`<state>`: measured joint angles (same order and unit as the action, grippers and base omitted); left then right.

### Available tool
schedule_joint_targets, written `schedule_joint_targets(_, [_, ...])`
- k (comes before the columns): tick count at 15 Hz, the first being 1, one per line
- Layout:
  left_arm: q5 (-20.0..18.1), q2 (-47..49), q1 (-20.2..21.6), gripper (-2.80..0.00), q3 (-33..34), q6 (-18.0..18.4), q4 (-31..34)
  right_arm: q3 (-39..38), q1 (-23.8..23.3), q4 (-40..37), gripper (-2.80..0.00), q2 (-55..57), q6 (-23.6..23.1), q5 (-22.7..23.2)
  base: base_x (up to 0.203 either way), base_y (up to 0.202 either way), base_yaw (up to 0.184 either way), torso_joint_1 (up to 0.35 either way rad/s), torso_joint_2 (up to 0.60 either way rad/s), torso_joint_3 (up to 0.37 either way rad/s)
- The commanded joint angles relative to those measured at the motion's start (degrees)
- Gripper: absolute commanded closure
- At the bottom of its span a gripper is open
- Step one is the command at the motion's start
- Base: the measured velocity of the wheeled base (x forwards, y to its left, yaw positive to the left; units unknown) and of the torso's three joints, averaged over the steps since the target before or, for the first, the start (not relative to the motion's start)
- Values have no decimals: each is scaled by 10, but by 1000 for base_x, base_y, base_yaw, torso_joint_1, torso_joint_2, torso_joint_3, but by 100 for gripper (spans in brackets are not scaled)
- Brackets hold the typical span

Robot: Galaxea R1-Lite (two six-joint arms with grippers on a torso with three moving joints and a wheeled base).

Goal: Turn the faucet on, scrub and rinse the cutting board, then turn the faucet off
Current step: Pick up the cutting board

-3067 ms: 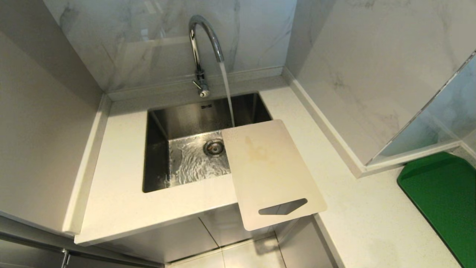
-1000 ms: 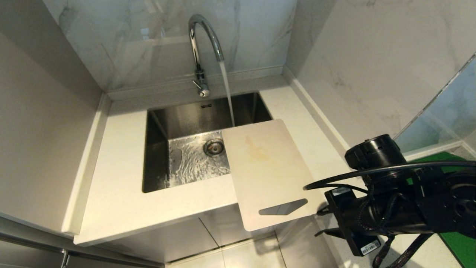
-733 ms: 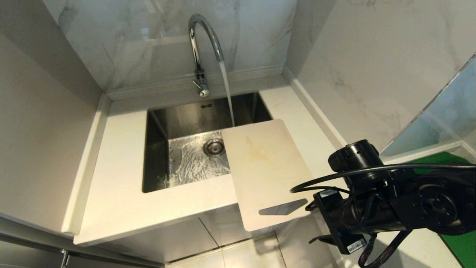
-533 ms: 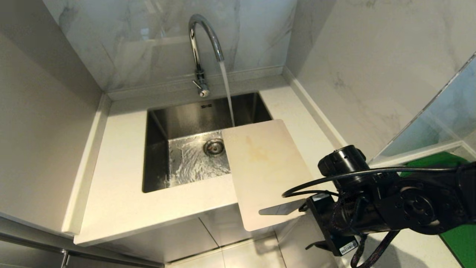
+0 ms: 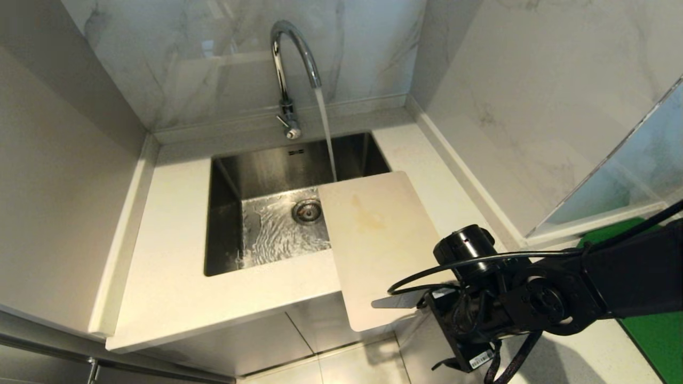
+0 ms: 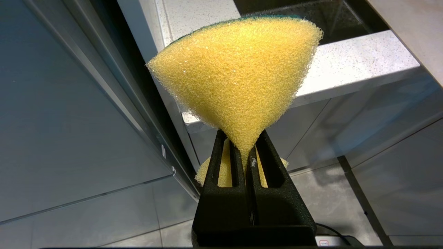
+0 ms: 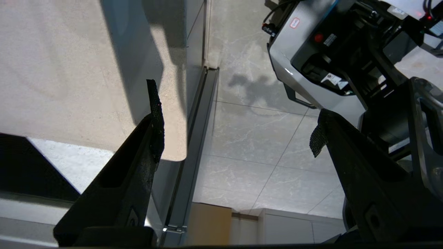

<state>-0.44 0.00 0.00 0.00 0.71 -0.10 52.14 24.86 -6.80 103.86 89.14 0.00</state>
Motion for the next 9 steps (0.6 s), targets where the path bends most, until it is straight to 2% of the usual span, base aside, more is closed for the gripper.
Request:
schedule_joint_targets(1, [0, 1, 0, 0, 1, 0, 0, 3, 0, 0, -280, 20, 4, -1, 0, 0, 0, 0, 0, 0])
schedule_joint_targets(9, [0, 1, 0, 0, 1, 0, 0, 24, -2, 15, -280, 56, 0, -1, 0, 0, 0, 0, 0, 0])
